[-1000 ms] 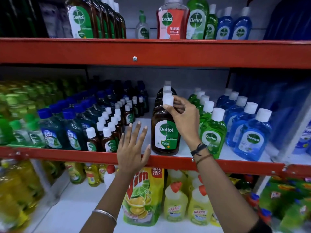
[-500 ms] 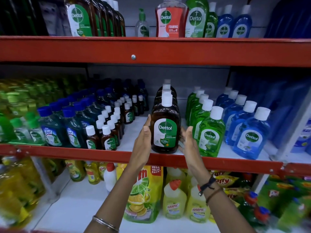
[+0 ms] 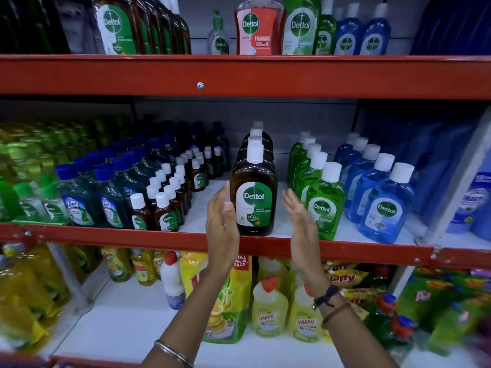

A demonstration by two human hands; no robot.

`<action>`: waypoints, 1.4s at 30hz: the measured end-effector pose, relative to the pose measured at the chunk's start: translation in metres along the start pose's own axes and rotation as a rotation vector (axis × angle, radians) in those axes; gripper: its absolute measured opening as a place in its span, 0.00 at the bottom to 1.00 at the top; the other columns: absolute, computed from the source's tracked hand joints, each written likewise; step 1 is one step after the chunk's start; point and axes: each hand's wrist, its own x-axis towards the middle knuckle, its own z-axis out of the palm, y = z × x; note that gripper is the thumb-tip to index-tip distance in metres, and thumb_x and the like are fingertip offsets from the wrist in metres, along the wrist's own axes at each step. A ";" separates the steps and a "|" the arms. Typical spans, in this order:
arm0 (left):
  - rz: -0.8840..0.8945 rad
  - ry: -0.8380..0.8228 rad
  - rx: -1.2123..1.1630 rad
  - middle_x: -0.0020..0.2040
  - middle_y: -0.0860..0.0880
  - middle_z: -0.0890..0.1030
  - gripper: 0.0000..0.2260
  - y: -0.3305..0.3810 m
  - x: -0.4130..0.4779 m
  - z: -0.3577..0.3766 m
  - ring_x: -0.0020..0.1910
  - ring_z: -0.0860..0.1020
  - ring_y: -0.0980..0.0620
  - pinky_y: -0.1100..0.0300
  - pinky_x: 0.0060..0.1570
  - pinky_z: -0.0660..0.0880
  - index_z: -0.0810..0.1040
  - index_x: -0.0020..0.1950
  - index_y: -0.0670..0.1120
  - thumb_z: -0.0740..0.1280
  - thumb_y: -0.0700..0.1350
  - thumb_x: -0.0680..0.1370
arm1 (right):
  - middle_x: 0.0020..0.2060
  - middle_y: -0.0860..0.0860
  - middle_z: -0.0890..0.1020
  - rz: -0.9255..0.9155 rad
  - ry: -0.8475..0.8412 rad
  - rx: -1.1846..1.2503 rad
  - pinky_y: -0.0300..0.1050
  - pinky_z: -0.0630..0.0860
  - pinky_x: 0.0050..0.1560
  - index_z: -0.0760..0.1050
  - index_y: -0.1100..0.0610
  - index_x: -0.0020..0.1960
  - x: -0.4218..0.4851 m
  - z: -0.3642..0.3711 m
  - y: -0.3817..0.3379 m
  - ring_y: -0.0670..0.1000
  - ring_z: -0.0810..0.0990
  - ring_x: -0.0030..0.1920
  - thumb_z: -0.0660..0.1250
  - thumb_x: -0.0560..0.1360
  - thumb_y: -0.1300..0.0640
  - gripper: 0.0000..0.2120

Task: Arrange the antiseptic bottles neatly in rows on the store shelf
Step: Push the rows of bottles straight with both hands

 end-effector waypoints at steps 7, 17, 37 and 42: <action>0.118 -0.307 -0.082 0.70 0.70 0.66 0.19 0.023 -0.032 0.074 0.72 0.64 0.64 0.67 0.71 0.60 0.65 0.71 0.64 0.48 0.61 0.81 | 0.75 0.44 0.63 -0.085 0.335 -0.022 0.37 0.61 0.72 0.60 0.47 0.74 -0.020 -0.056 0.006 0.40 0.60 0.73 0.49 0.79 0.40 0.25; -0.257 -0.422 -0.207 0.76 0.50 0.67 0.34 0.039 -0.020 0.114 0.73 0.67 0.52 0.44 0.74 0.63 0.60 0.67 0.73 0.44 0.83 0.64 | 0.75 0.46 0.64 0.205 0.074 0.052 0.51 0.59 0.75 0.59 0.42 0.73 0.004 -0.093 0.009 0.44 0.63 0.73 0.47 0.63 0.19 0.46; -0.025 -0.054 -0.124 0.68 0.63 0.70 0.30 0.042 -0.042 0.126 0.70 0.69 0.61 0.55 0.69 0.67 0.67 0.68 0.63 0.45 0.75 0.74 | 0.72 0.47 0.67 0.056 0.078 0.099 0.44 0.63 0.72 0.61 0.43 0.72 0.006 -0.112 0.007 0.44 0.67 0.71 0.50 0.68 0.24 0.38; 0.056 -0.185 -0.192 0.66 0.66 0.72 0.25 0.055 -0.063 0.166 0.69 0.70 0.59 0.54 0.67 0.69 0.72 0.67 0.59 0.47 0.68 0.79 | 0.72 0.48 0.68 -0.215 0.449 -0.022 0.40 0.63 0.72 0.64 0.51 0.72 -0.010 -0.150 0.014 0.46 0.64 0.73 0.48 0.80 0.41 0.26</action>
